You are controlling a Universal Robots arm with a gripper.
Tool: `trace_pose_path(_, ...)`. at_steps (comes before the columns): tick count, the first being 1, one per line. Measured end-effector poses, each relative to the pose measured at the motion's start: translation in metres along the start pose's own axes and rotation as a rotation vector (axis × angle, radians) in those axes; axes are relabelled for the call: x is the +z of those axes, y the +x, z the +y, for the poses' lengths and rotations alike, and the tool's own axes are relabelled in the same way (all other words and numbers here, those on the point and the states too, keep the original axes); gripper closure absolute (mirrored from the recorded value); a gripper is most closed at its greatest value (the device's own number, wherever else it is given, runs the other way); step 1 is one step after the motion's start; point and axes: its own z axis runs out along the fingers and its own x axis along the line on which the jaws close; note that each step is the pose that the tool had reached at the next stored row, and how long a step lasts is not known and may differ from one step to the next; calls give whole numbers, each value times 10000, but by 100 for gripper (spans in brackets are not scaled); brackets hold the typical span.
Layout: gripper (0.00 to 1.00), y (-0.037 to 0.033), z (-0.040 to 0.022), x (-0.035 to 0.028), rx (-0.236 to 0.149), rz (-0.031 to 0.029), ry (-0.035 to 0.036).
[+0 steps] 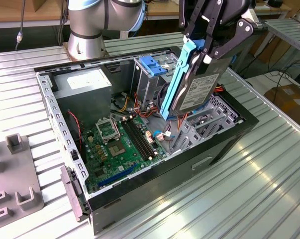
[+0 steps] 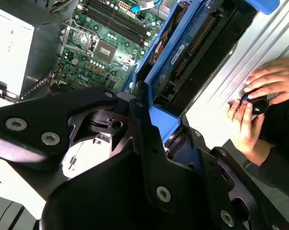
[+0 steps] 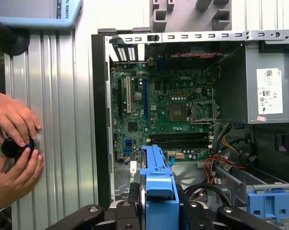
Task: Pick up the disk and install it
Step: 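Insert the disk into the insertion slot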
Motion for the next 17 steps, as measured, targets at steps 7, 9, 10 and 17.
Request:
trace_pose_path(7,63,3,-1,0,0,0,0)
trace_pose_path(9,63,3,-1,0,0,0,0)
trace_pose_path(10,63,3,-3,0,0,0,0)
trace_pose_path(17,63,-2,-155,7,-1,0,1)
